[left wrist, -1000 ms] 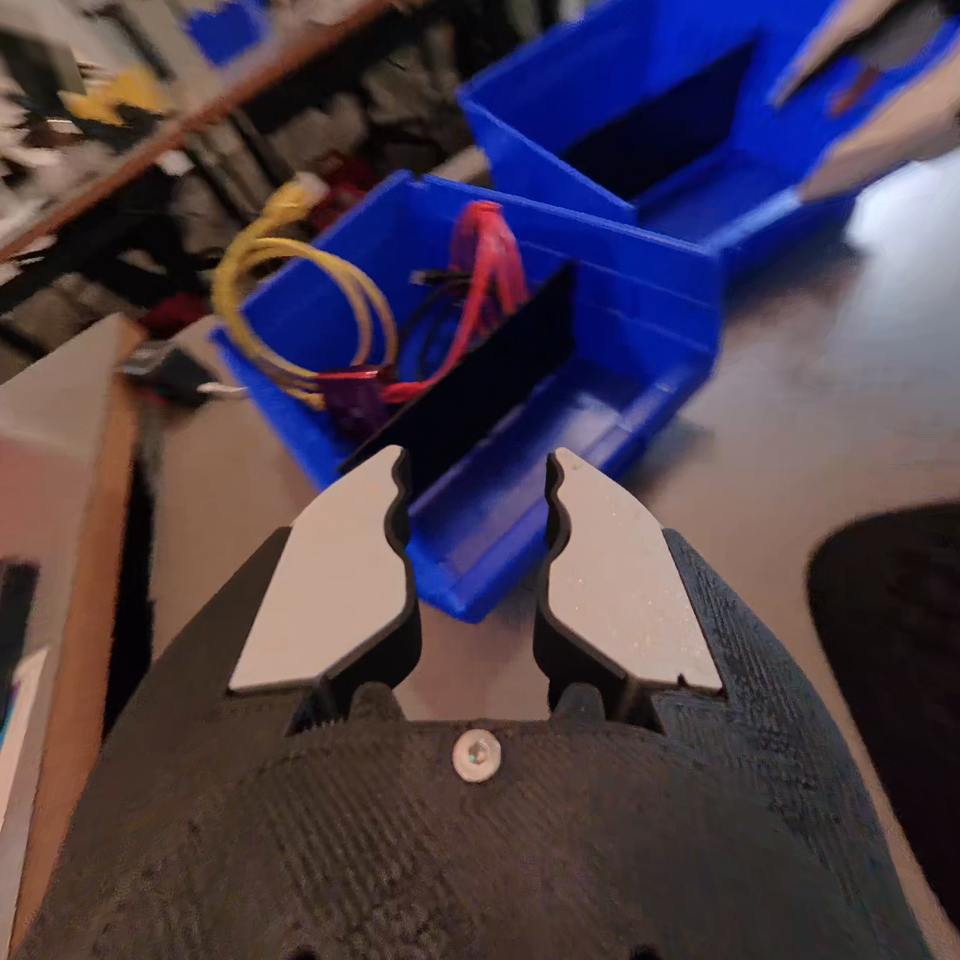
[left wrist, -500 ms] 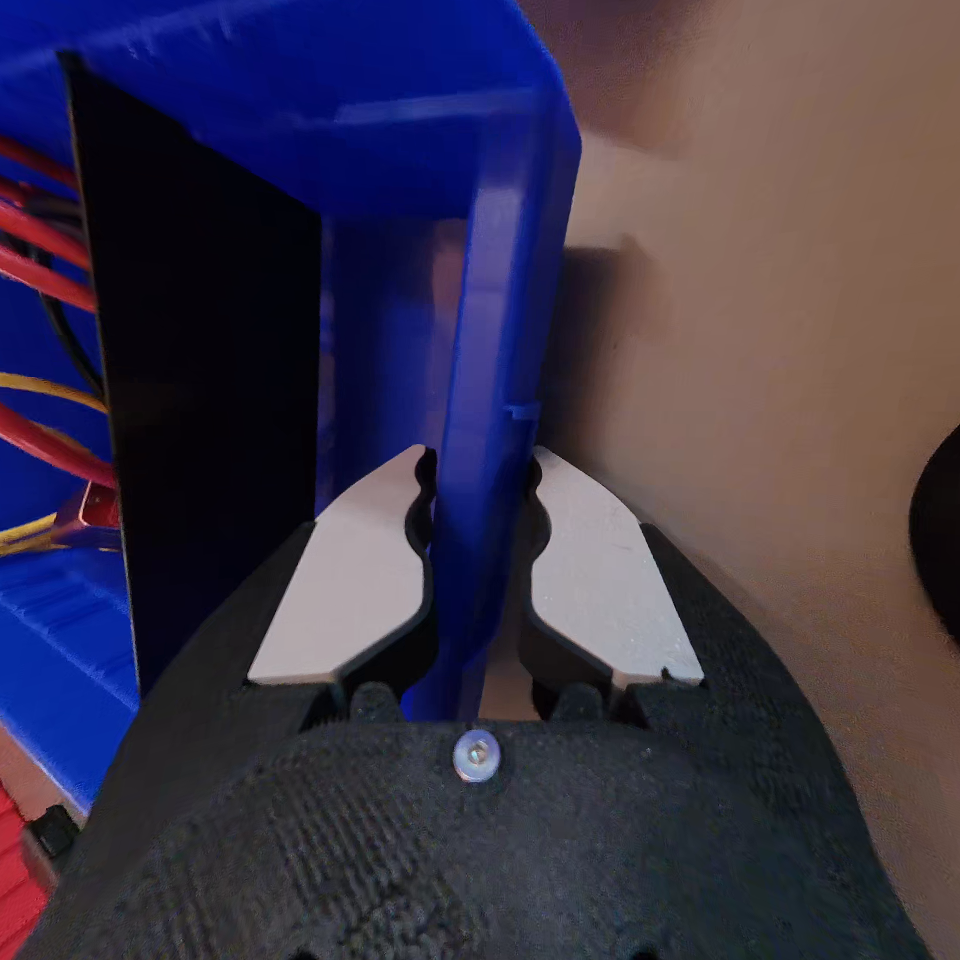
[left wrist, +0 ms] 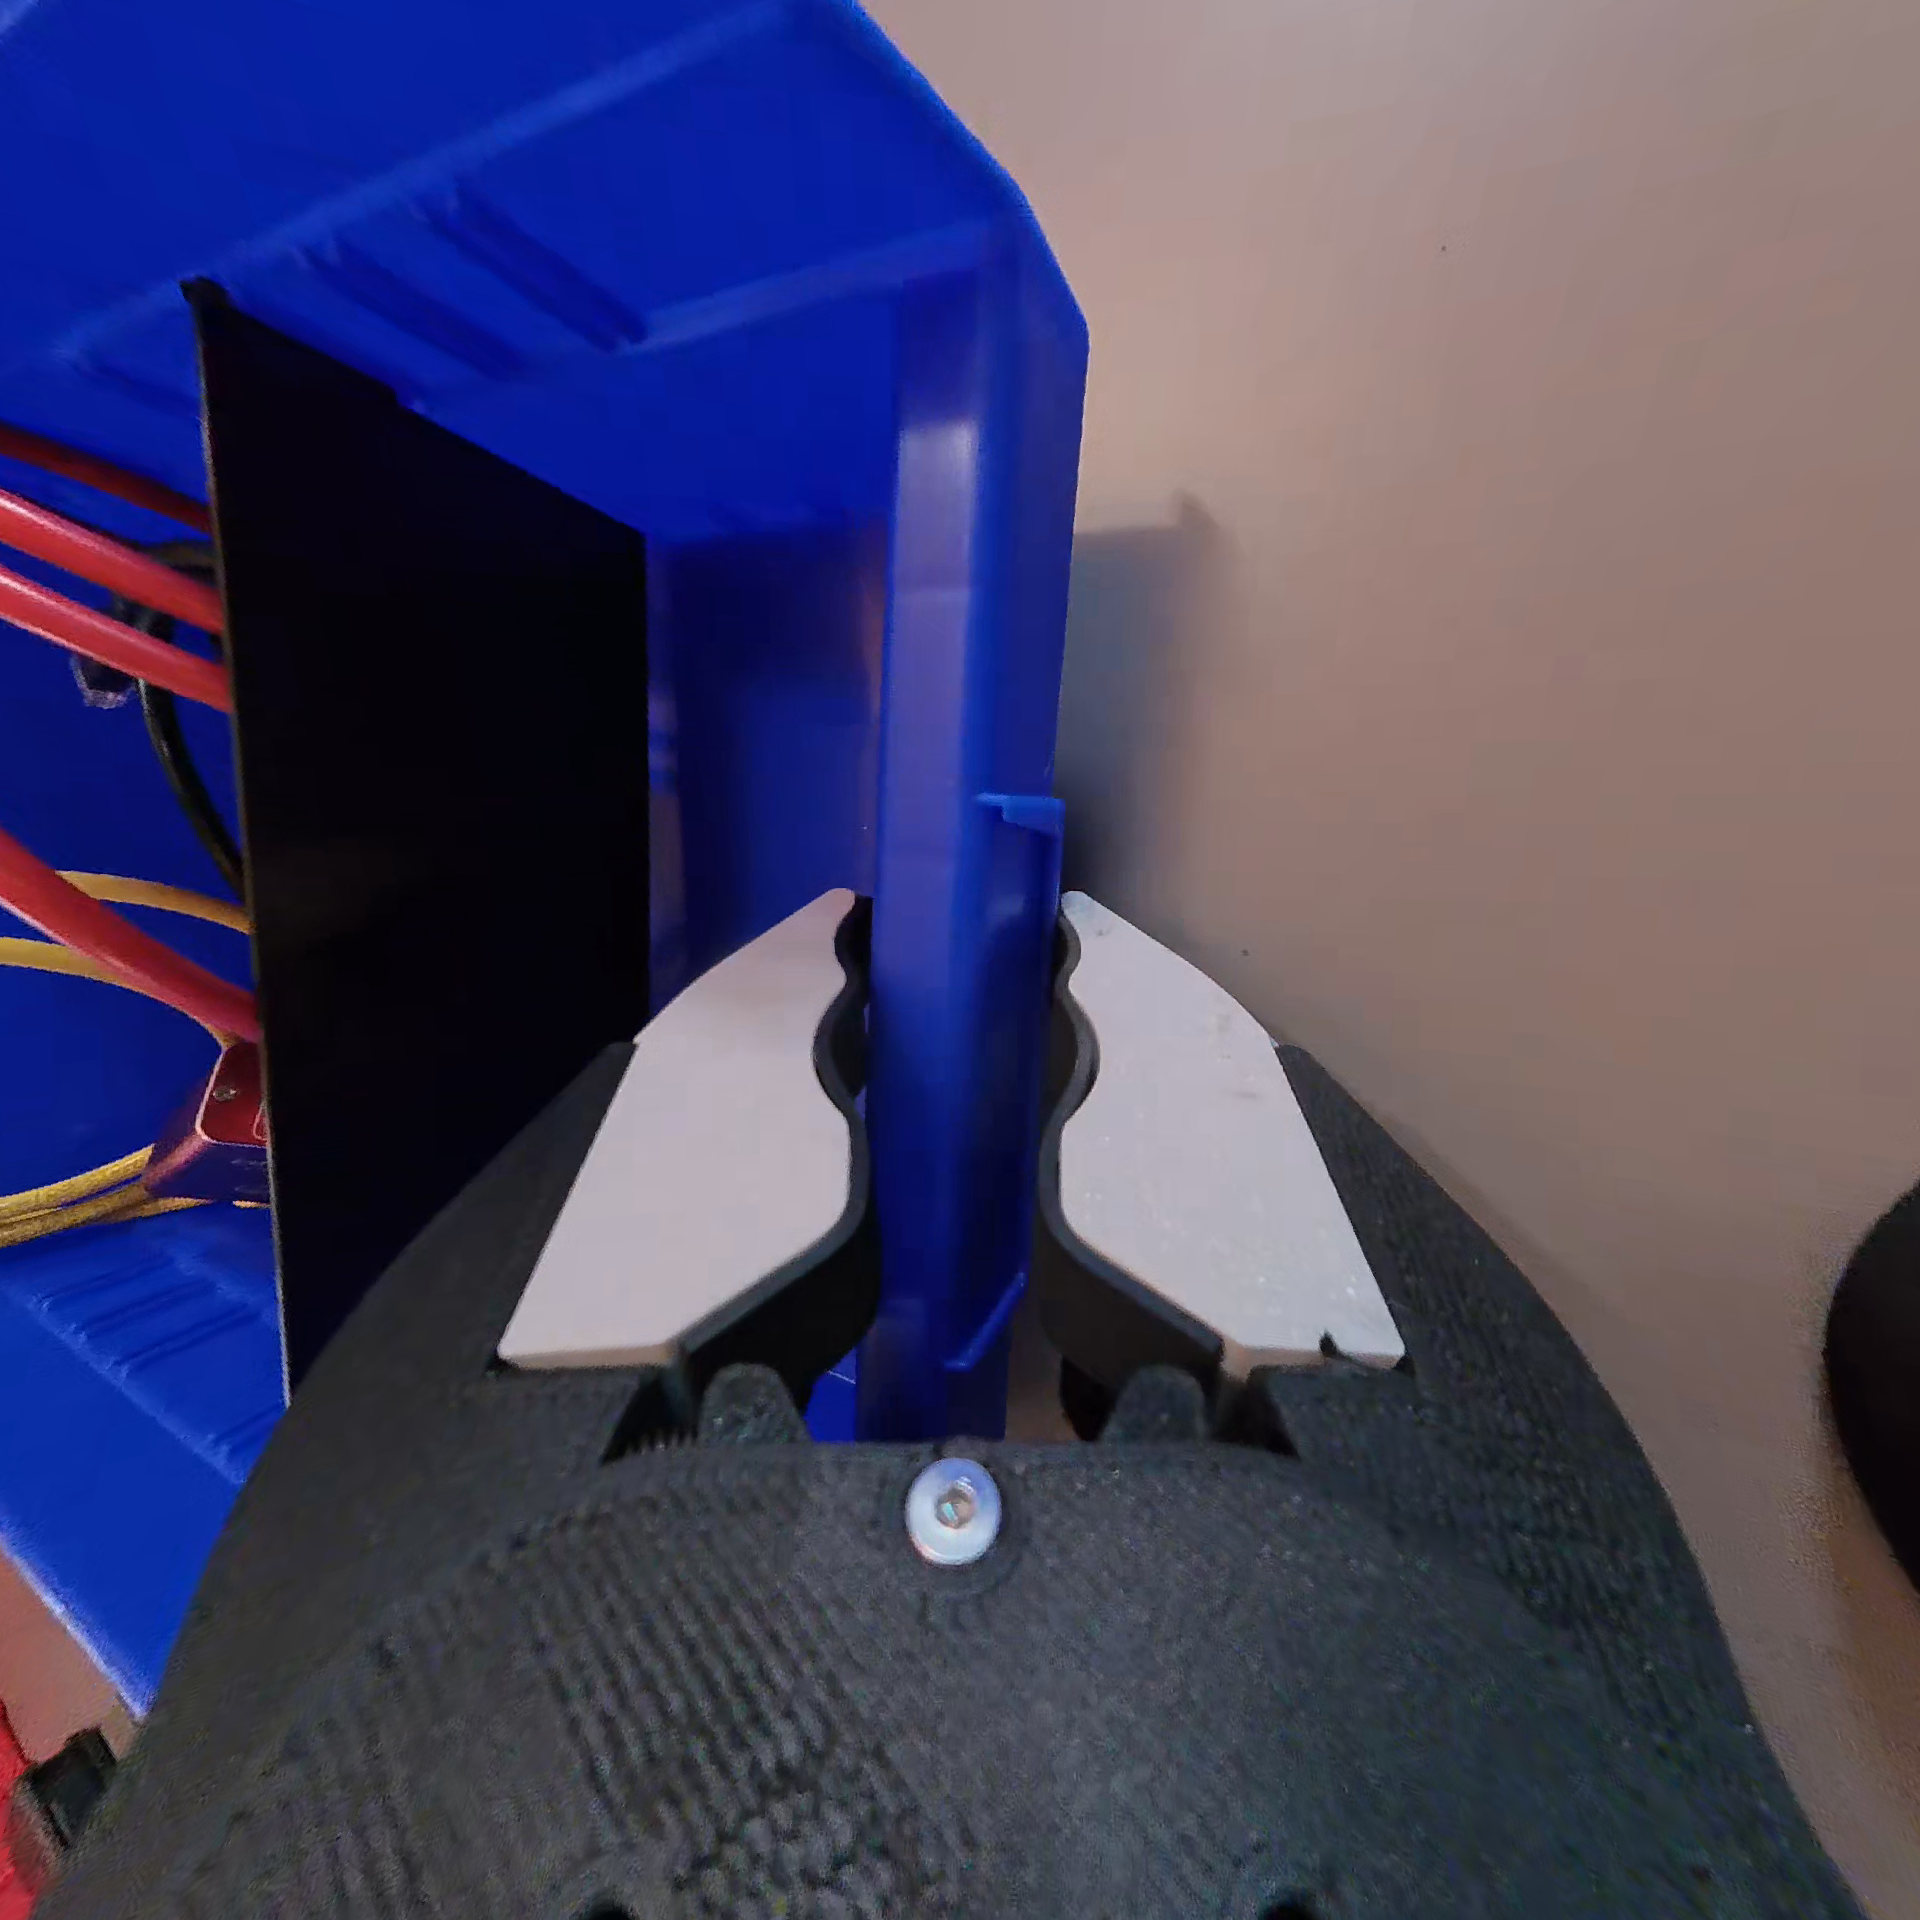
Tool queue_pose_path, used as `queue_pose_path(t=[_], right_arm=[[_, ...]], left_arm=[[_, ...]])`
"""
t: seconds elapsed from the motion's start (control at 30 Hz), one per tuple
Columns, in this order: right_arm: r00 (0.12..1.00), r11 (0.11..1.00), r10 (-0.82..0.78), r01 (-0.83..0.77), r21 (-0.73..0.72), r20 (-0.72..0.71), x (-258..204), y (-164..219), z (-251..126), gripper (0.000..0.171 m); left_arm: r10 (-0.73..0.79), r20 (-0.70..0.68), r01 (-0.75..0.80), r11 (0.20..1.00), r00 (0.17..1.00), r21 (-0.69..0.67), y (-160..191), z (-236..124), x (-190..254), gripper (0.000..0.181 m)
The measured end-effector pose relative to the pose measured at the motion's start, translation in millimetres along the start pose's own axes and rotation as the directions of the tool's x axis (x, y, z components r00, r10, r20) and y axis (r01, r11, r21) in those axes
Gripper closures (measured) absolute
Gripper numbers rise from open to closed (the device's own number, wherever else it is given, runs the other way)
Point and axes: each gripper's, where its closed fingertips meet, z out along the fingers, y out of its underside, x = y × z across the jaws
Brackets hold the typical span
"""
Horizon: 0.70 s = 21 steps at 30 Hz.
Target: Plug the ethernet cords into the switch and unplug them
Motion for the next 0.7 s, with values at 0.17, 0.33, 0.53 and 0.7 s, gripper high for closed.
queue_pose_path(t=[0.17,0.33,0.53,0.7], right_arm=[[0.997,0.997,0.065,-0.066,-0.050,-0.040,40,36,19,0.139],[0.996,0.995,0.068,-0.072,-0.067,-0.051,71,51,38,0.139],[0.994,0.994,0.091,-0.094,-0.061,-0.061,83,49,46,0.137],[0.977,0.961,0.211,-0.204,0.188,-0.020,81,5,16,0.124]], left_arm=[[0.020,-0.013,-0.020,1.000,1.000,0.016,-12,13,-14,0.150],[0.005,-0.002,-0.005,1.000,1.000,0.018,-24,28,-32,0.149],[-0.006,0.008,0.006,1.000,1.000,0.019,-32,41,-49,0.149],[-0.003,0.009,0.003,1.000,1.000,0.022,-33,43,-53,0.149]])
